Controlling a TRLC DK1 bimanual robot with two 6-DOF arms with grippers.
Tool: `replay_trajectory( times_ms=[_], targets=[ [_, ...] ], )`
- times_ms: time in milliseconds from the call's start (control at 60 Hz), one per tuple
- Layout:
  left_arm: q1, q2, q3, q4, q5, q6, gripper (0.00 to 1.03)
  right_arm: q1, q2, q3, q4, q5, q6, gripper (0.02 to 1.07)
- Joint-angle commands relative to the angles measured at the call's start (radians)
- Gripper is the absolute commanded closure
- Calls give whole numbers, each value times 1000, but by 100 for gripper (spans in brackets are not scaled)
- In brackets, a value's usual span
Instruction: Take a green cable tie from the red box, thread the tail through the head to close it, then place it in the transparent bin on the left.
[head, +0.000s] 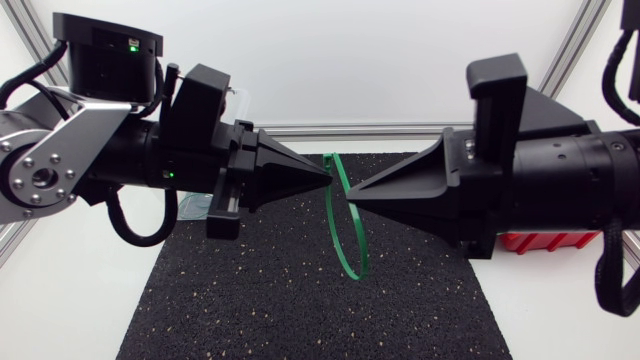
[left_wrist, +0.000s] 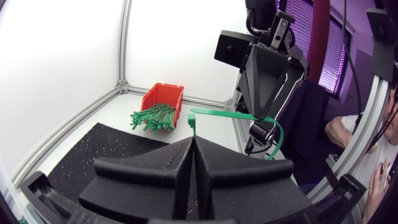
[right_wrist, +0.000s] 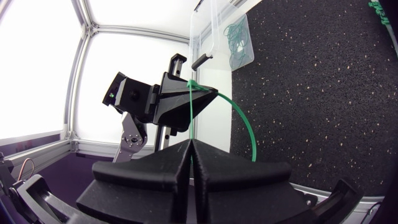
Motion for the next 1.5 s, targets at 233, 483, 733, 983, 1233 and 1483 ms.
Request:
replay_trajectory(
  times_ms=[233,483,733,983,1233,1483],
  targets=[
    [17,19,99,-92,27,-58,100,-24,-4,58,-77,33,52,102],
    [-4,59,112,-90,25,-30,100,-30,6,135,-164,42,74,102],
    [-30,115,147,-30,-8,-32,100,-18,15,104,-172,11,78,102],
    [-7,133,148,-27,-11,-41,100,25,29,52,-117,5,80,102],
    [0,115,116,-12,-7,-44,100,29,25,47,-91,8,80,102],
    [-10,78,67,-3,-2,-40,100,-1,-15,40,-83,13,80,102]
  ],
)
